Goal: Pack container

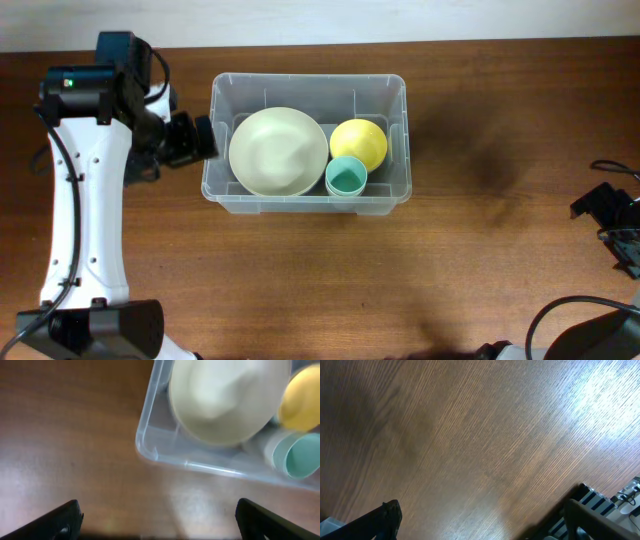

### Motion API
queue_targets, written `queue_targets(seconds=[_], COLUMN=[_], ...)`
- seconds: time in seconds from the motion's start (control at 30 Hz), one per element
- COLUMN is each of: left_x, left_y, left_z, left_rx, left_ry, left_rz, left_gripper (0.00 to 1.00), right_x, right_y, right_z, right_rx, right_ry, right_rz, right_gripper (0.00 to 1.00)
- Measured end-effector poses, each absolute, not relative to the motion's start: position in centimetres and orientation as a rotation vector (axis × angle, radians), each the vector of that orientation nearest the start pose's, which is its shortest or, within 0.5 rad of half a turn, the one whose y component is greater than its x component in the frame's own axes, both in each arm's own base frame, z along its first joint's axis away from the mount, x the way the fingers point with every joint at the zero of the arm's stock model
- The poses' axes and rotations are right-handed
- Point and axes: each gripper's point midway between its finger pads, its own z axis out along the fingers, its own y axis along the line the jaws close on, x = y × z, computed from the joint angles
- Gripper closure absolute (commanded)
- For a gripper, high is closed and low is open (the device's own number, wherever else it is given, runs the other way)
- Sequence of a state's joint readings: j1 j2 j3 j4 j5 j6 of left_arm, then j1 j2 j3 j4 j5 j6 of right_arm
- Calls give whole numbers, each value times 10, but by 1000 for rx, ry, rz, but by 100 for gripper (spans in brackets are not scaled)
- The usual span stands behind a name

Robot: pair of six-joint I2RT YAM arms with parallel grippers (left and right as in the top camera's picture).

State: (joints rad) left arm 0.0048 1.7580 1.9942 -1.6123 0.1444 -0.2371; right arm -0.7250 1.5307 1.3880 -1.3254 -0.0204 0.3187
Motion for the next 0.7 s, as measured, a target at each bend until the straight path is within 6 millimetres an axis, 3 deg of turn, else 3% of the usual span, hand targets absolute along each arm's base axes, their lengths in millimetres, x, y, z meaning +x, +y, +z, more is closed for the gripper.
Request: queue_targets(seconds=[0.07, 0.17, 0.33, 0.43, 0.53, 0.7], left_x=[369, 400, 422, 433, 427, 399], left_y=[-27, -53, -101, -104, -97, -82], left_z=[256, 265, 257, 245, 234, 237], left_rx=[-198, 131, 522, 578, 576, 533], left_ry=[2824, 2680, 2513, 2406, 2274, 2029], left_rz=[-239, -214, -189, -162, -132, -79], left_gripper=[0, 0, 0, 0, 0, 0], right_x=[216, 216, 216, 216, 216, 216], right_y=[-187, -187, -187, -187, -187, -187], right_z=[157, 157, 157, 157, 157, 157], right_rx=[1513, 1512, 1513, 1513, 1512, 1511], right_ry=[2634, 2634, 2634, 2634, 2634, 2632], right_rz=[-2, -1, -2, -2, -1, -2], right_gripper=[1, 1, 1, 1, 1, 1])
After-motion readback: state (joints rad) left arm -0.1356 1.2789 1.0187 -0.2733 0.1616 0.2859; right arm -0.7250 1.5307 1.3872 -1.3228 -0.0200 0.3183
